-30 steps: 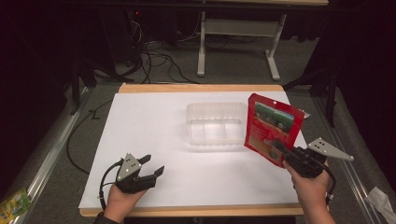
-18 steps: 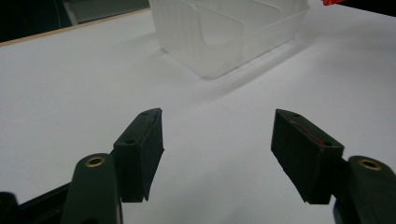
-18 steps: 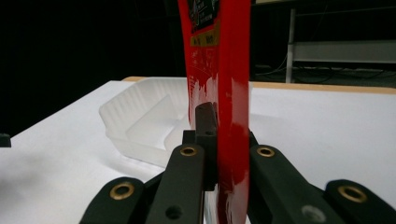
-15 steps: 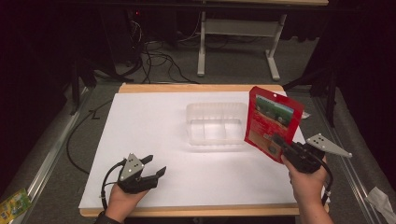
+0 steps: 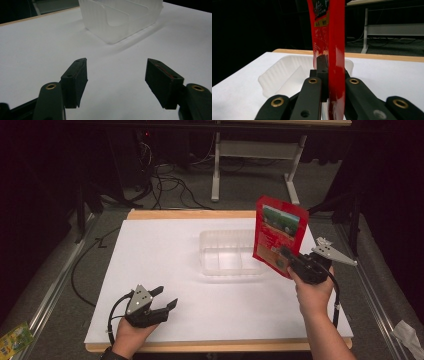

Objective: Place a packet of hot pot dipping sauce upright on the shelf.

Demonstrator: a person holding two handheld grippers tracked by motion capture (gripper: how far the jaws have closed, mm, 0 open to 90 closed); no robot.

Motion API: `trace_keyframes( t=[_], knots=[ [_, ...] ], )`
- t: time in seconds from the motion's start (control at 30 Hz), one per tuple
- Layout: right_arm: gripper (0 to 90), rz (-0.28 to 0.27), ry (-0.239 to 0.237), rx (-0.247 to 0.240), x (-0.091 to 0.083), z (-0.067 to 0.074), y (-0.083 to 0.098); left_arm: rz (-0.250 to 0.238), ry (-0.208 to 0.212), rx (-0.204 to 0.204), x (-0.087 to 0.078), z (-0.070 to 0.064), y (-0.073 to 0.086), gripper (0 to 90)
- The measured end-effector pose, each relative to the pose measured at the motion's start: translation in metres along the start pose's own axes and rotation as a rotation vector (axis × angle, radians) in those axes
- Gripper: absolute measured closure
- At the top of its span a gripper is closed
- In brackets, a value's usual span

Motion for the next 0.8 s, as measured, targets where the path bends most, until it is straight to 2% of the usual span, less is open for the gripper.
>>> trace_keyframes(
  t=[0.3, 0.8],
  knots=[
    [88.8, 0.005, 0.024, 0.000, 0.018, 0.002, -0.012, -0.002, 0.004, -0.002, 0.000, 0.000, 0.000, 35.0],
    [88.9, 0.004, 0.041, 0.025, 0.042, -0.001, -0.020, -0.005, 0.004, -0.002, 0.000, 0.001, 0.000, 35.0]
  ],
)
Point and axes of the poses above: each handheld gripper's, and its own axes: x roughly forward along the jaws, y roughly out of its underside, z roughly to its left, the point moved 7 cm from there along x, roughly forward along the jaws, and after that the axes turned 13 degrees about z, right-handed, at the moved point
